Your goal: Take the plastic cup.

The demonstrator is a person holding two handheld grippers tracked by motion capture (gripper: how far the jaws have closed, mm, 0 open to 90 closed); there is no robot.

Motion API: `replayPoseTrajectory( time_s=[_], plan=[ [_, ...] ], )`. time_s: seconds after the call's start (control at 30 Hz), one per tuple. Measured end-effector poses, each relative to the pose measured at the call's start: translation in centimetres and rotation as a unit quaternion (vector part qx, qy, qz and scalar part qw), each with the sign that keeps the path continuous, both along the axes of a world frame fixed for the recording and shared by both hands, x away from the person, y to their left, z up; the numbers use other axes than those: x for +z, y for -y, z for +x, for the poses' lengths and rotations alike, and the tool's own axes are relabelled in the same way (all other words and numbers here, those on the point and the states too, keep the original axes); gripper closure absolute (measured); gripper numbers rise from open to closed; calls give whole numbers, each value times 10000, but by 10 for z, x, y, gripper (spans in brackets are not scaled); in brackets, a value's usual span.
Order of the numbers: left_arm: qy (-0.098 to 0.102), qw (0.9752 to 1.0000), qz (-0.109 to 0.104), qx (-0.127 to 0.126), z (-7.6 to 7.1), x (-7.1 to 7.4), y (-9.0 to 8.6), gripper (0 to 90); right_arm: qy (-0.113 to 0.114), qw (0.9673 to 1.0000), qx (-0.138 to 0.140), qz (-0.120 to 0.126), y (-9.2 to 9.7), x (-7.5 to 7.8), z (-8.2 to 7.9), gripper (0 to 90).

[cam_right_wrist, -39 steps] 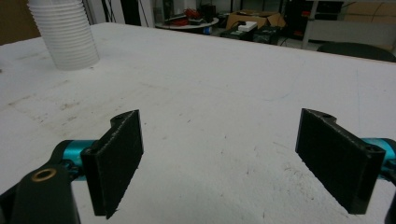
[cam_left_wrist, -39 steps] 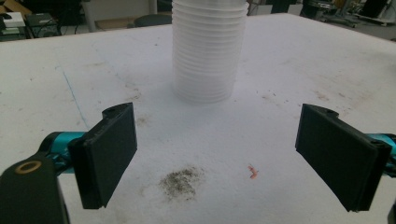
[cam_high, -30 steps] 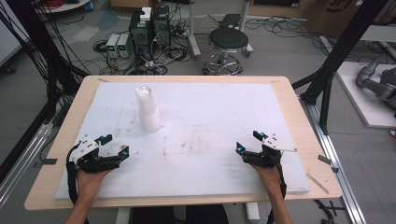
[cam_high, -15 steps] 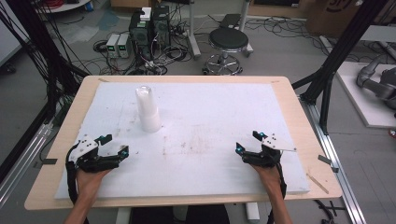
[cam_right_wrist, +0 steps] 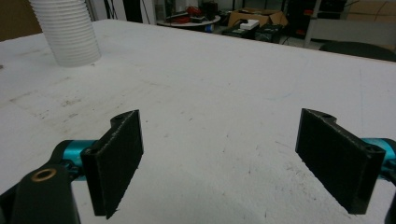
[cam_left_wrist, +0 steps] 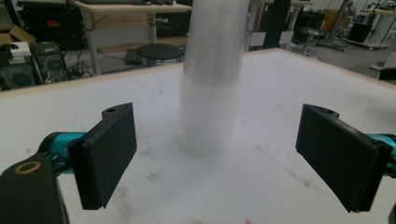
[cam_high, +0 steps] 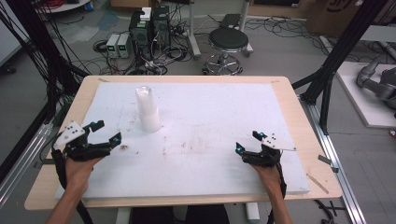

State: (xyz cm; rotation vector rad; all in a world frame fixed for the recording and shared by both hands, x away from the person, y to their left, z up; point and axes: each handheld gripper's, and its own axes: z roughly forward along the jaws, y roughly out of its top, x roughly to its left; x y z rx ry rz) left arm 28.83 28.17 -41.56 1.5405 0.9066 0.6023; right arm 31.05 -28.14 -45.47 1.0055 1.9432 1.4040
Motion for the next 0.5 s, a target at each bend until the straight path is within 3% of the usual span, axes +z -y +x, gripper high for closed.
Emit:
replayPoseTrajectory(
  time_s=[0.2, 0.5],
  plan=[
    [266, 9995, 188, -35, 21, 45, 0, 121, -3, 10000, 1, -8, 0, 0, 0, 150],
    [320, 9983, 277, -389, 50, 77, 11, 121, -16, 10000, 1, -28, 0, 0, 0, 151]
  ],
)
